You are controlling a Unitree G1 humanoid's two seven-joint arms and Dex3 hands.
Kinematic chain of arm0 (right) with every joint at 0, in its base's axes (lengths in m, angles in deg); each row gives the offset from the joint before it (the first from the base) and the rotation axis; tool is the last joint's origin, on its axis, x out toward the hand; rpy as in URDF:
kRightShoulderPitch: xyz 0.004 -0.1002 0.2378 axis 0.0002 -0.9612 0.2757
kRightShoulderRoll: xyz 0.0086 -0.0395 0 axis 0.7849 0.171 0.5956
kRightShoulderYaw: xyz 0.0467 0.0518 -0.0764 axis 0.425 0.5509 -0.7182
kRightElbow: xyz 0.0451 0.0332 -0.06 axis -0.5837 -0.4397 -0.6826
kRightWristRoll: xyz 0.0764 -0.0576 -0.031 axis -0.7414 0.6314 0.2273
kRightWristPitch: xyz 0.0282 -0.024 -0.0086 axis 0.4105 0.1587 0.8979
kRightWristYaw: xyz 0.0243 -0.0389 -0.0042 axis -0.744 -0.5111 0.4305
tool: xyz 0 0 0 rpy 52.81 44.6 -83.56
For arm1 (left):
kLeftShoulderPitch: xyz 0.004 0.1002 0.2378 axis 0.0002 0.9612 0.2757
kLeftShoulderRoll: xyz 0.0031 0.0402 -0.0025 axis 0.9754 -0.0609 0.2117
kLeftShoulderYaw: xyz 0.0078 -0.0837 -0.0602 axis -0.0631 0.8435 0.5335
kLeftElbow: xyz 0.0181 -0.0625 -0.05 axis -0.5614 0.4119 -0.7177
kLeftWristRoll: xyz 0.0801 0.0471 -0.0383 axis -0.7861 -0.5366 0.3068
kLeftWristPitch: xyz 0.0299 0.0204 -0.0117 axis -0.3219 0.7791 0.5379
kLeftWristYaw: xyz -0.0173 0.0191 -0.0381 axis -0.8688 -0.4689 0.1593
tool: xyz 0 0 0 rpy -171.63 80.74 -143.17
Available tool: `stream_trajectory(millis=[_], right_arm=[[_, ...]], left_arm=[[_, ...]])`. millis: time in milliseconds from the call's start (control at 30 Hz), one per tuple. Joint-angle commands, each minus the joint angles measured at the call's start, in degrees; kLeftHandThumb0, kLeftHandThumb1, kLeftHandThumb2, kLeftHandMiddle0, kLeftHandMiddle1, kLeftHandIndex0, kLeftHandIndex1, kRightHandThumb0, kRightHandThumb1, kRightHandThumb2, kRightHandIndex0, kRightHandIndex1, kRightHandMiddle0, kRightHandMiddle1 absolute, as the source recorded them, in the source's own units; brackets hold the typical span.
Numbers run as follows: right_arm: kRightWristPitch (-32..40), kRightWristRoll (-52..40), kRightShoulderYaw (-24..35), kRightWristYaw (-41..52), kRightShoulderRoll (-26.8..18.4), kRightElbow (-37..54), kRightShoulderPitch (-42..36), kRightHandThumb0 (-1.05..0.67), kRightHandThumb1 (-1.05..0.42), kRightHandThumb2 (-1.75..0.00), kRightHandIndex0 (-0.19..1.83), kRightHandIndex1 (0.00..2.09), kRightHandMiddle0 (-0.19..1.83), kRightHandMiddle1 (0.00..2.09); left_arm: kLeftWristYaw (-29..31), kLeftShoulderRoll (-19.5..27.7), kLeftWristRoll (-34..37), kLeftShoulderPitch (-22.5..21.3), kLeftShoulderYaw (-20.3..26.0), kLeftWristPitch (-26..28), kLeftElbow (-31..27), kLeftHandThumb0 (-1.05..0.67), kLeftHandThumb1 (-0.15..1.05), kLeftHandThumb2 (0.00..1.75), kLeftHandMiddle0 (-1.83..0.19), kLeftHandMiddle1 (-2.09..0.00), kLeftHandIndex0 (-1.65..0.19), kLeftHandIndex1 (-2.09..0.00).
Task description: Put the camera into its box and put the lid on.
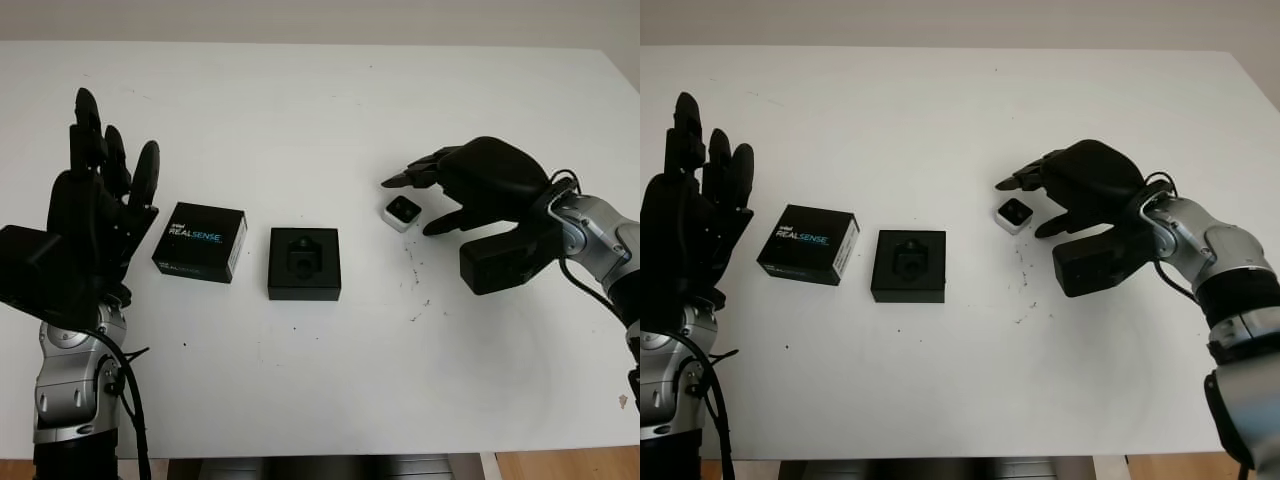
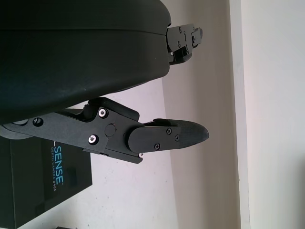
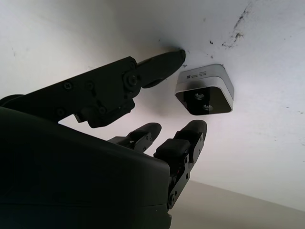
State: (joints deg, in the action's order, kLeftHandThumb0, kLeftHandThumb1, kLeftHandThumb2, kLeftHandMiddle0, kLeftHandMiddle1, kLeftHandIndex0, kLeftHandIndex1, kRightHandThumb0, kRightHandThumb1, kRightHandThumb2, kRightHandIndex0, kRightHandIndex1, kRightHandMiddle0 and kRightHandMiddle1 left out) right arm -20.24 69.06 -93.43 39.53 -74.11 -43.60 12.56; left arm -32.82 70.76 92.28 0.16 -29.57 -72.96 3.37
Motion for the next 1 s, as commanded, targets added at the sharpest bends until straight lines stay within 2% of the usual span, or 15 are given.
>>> stream_trajectory(millis=[0, 800, 967], right_arm=[[-0.7, 0.2, -0.6, -0.8, 0.5, -1.1, 1.0, -0.31, -0.83, -0.05, 0.55, 0.17, 0.57, 0.20], [-3.7, -2.8, -0.8, -1.8, 1.9, -5.4, 2.0, -0.27, -0.84, -0.06, 0.59, 0.18, 0.59, 0.25], [-3.1, -2.9, -0.8, -0.7, 1.8, -5.1, 1.8, -0.28, -0.87, -0.06, 0.53, 0.27, 0.36, 0.69]], left_arm=[[0.0, 0.3, -0.1, 1.0, 0.5, -0.4, -0.7, -0.45, 1.05, 0.40, 0.11, -0.06, 0.14, -0.06], [-0.2, 0.2, -0.2, 1.2, 0.2, 0.1, -1.1, -0.46, 1.05, 0.39, 0.11, -0.05, 0.15, -0.06], [-0.3, 0.0, 0.1, 1.2, 0.2, 0.1, -1.0, -0.45, 1.05, 0.39, 0.11, -0.05, 0.14, -0.06]])
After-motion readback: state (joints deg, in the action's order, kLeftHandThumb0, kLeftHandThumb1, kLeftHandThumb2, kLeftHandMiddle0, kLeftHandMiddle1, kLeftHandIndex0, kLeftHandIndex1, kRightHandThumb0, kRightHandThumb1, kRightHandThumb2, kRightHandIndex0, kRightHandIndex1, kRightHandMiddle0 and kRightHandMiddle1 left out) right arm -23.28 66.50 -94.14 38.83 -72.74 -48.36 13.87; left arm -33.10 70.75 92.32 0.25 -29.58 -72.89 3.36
